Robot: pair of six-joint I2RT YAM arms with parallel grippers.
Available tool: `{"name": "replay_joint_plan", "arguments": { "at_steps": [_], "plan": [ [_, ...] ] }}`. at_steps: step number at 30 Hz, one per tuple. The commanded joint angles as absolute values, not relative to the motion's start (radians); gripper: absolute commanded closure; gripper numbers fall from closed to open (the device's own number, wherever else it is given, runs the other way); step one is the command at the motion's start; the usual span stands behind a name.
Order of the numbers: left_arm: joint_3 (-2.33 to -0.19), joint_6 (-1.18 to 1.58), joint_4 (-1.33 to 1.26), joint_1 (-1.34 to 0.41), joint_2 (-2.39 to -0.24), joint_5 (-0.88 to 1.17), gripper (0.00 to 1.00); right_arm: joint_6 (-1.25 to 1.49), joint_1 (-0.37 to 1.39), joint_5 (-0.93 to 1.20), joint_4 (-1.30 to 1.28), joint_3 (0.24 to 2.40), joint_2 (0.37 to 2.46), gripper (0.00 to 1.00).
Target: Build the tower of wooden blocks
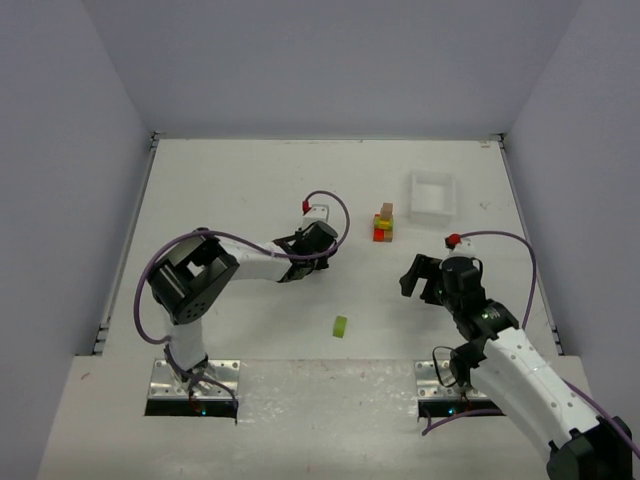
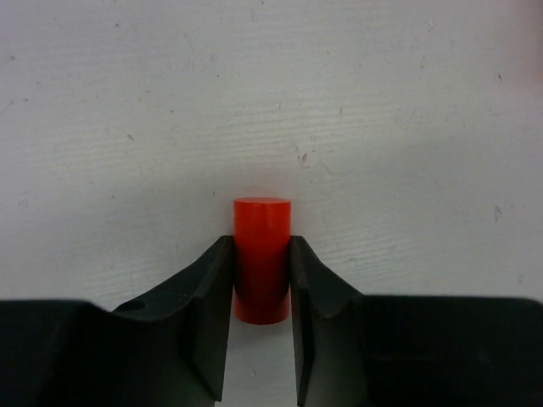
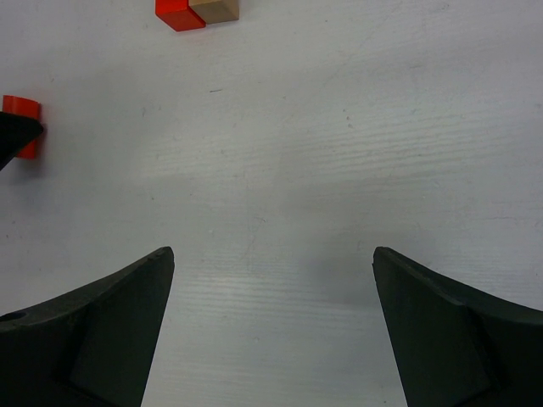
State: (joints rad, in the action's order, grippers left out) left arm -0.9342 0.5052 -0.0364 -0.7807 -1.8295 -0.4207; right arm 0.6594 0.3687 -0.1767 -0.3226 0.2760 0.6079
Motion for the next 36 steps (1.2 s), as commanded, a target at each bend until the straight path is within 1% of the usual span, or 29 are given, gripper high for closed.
{"name": "replay_joint_plan", "arguments": {
  "at_steps": [1,2,4,6,9,11,14,16,19,22,25,28,30,34,36],
  "plan": [
    [-0.967,0.524,-0.026,-0.782,-1.86,-0.443,0.83,0.673,0.367,-0.174,-0.278,0.275,0.604,0.01],
    [-0.963,0.526,-0.024,-0.782,-1.861,-0.443,0.91,0.673,0.367,-0.171,-0.278,0.273,0.604,0.01],
    [-0.945,0.523,-0.023,-0.785,-1.848,-0.45,0.99,0.673,0.367,-0.166,-0.275,0.272,0.604,0.01],
    [-0.933,0.505,-0.032,-0.785,-1.825,-0.451,1.0,0.668,0.367,-0.156,-0.272,0.273,0.604,0.01],
    [-0.863,0.423,-0.082,-0.792,-1.764,-0.438,1.0,0.649,0.367,-0.081,-0.256,0.274,0.598,0.01],
    [-0.783,0.349,-0.206,-0.793,-1.658,-0.34,1.0,0.621,0.367,-0.008,-0.225,0.271,0.59,0.01],
    [-0.57,0.178,-0.396,-0.795,-1.487,-0.117,1.0,0.606,0.367,0.105,-0.193,0.271,0.579,0.01],
    [-0.452,0.116,-0.507,-0.796,-1.345,0.085,1.0,0.607,0.367,0.186,-0.176,0.279,0.575,0.01],
    [-0.379,0.041,-0.567,-0.799,-1.198,0.303,0.95,0.638,0.367,0.331,-0.122,0.29,0.577,0.01],
    [-0.338,0.009,-0.587,-0.801,-1.137,0.457,0.95,0.694,0.367,0.488,-0.014,0.285,0.6,0.01],
    [-0.341,0.005,-0.589,-0.802,-1.124,0.528,0.96,0.787,0.371,0.566,0.136,0.264,0.629,0.01],
    [-0.355,0.005,-0.58,-0.807,-1.13,0.553,0.96,0.844,0.398,0.59,0.206,0.26,0.673,0.01],
    [-0.36,-0.009,-0.58,-0.811,-1.129,0.568,0.96,0.851,0.459,0.573,0.217,0.277,0.702,0.01],
    [-0.374,-0.023,-0.571,-0.815,-1.125,0.562,0.96,0.815,0.617,0.43,0.196,0.346,0.775,0.01],
    [-0.385,-0.021,-0.555,-0.815,-1.124,0.551,0.96,0.815,0.669,0.369,0.199,0.362,0.806,0.02]
  ]
}}
